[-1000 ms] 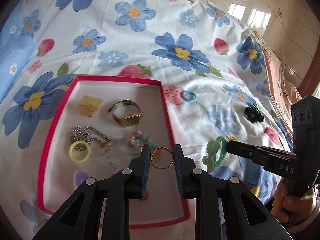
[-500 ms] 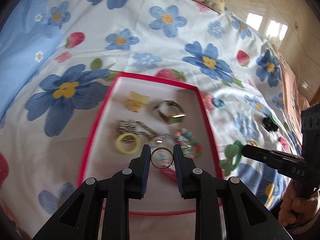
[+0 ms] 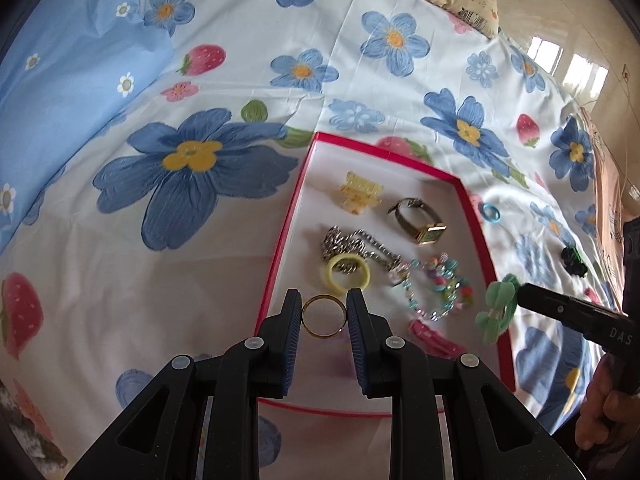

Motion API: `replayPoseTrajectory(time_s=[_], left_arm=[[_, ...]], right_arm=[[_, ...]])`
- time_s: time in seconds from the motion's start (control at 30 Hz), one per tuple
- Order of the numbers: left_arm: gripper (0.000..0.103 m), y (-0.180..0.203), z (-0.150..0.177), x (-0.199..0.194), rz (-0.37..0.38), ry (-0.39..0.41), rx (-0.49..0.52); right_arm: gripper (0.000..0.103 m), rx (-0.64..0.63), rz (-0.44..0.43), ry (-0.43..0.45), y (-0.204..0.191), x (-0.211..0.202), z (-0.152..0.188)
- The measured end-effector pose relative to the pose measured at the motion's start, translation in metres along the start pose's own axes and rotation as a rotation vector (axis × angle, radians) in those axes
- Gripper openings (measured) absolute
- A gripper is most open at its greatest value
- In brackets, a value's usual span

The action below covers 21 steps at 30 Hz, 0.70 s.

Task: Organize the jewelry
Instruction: 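Carry the gold ring and mint hair tie into the red box and open both tools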

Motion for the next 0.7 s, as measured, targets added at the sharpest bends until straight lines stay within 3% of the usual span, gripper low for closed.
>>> replayPoseTrajectory(time_s=[0.7], left_arm=[[0.023,0.003,0.003,0.05,-0.032,-0.057,0.034]], right_arm=[[0.001,0.001,0.059,-0.108,0.006,0.055,0.003]])
Point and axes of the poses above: each gripper's, at about its wrist camera, not at the fingertips, and x roughly the way its jaws point, y to its right, z to its underside, the point moved 4 cm from there along x, roughly the way its jaws point, and after that the axes turned 11 degrees about -y, right-handed, at the moved point
